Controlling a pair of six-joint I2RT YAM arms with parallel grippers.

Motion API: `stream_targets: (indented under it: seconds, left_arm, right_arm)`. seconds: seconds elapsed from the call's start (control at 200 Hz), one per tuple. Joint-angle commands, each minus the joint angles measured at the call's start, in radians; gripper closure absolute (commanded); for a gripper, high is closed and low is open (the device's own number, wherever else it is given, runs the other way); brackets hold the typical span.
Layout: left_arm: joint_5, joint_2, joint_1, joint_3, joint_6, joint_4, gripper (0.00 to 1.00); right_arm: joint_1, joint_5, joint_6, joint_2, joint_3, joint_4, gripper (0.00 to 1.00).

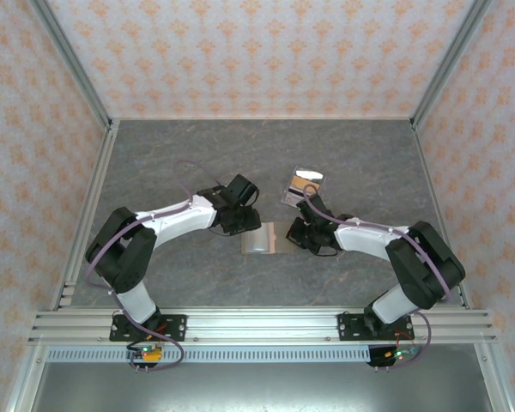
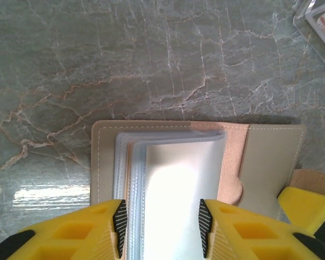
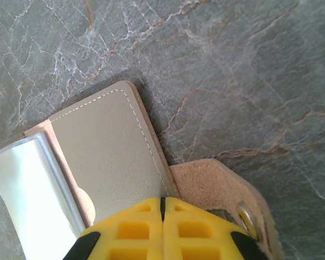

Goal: Take the credit cards out of the card holder

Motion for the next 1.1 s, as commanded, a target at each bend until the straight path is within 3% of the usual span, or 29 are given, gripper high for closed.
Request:
stream_targets:
  seconds: [0.0,0.4,0.736,1.096]
  left_arm:
    - [0.022,0.031,-0.002,-0.003,-0.017,-0.02,0.57]
    - [0.071,0.08,-0.002,0.012,-0.009,-0.003,0.58]
    - [0.094,0.077,-0.003,0.023,0.013,-0.005,0.71]
    - [0.155,0.066,-0.013,0.023,0.046,0.039,0.72]
  right_arm:
    - [0.002,0.043,-0.01,0.03,-0.012,-0.014,0.98]
    - [0.003,0.039,-0.013,0.04,-0.011,-0.012,0.98]
    - [0.002,0.036,-0.014,0.051,-0.009,-0.009,0.98]
    - [0.003,0.033,-0.013,0.063,-0.011,-0.004,0.98]
